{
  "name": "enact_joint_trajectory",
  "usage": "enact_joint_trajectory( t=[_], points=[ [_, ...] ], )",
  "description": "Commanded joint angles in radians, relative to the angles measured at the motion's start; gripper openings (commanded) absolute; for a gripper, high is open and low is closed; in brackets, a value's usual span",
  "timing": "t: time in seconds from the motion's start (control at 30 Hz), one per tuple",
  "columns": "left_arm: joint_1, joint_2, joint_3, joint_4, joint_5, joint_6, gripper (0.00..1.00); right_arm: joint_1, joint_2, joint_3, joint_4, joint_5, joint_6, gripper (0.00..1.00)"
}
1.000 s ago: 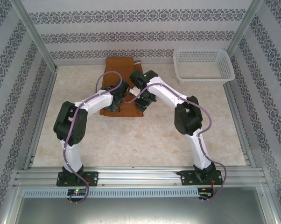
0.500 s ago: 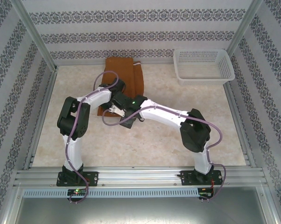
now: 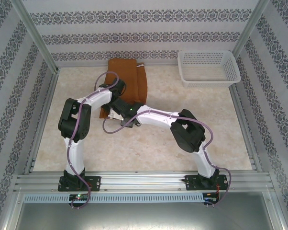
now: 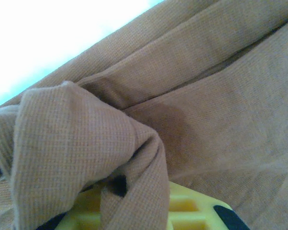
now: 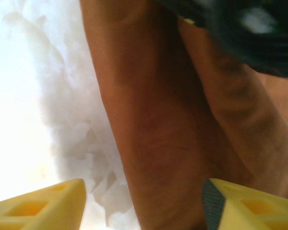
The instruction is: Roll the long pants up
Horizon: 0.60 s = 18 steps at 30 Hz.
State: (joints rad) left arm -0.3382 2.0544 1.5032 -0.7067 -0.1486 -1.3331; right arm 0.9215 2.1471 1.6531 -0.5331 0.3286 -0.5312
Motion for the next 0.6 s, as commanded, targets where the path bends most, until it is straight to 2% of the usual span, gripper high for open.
enact_joint_trajectory(
  t=[0.0, 0.03, 0.07, 0.1, 0.13, 0.2, 0.3, 0.37, 0.43, 0.57],
  points=[
    [-0.036, 0.018, -0.002, 0.027, 0.016, 0.035, 0.31, -0.070, 0.074, -0.015, 0.071, -0.011, -0.026, 0.46],
    [-0.036, 0.016, -0.003, 0.035, 0.022, 0.043, 0.44, -0.077, 0.081, -0.018, 0.064, -0.028, -0.020, 0.36],
    [-0.037, 0.014, -0.002, 0.043, 0.027, 0.049, 0.57, -0.082, 0.086, -0.021, 0.062, -0.039, -0.014, 0.35],
    [-0.036, 0.010, -0.004, 0.052, 0.029, 0.053, 0.80, -0.087, 0.086, -0.031, 0.068, -0.043, -0.009, 0.36],
    [-0.036, 0.005, -0.006, 0.061, 0.030, 0.056, 0.93, -0.091, 0.088, -0.040, 0.074, -0.045, -0.006, 0.39],
    [-0.035, -0.002, -0.009, 0.072, 0.030, 0.057, 0.95, -0.099, 0.094, -0.052, 0.074, -0.052, 0.001, 0.45],
    [-0.032, -0.003, -0.004, 0.077, 0.031, 0.057, 1.00, -0.105, 0.104, -0.053, 0.054, -0.074, 0.013, 0.43],
    [-0.031, -0.004, -0.001, 0.078, 0.032, 0.061, 1.00, -0.112, 0.111, -0.046, 0.032, -0.095, 0.028, 0.33],
    [-0.024, -0.009, 0.005, 0.076, 0.032, 0.062, 1.00, -0.118, 0.115, -0.042, 0.014, -0.119, 0.041, 0.01],
    [0.021, -0.039, 0.038, 0.072, 0.028, 0.064, 1.00, -0.127, 0.104, -0.039, -0.025, -0.158, 0.069, 0.00]
  ],
)
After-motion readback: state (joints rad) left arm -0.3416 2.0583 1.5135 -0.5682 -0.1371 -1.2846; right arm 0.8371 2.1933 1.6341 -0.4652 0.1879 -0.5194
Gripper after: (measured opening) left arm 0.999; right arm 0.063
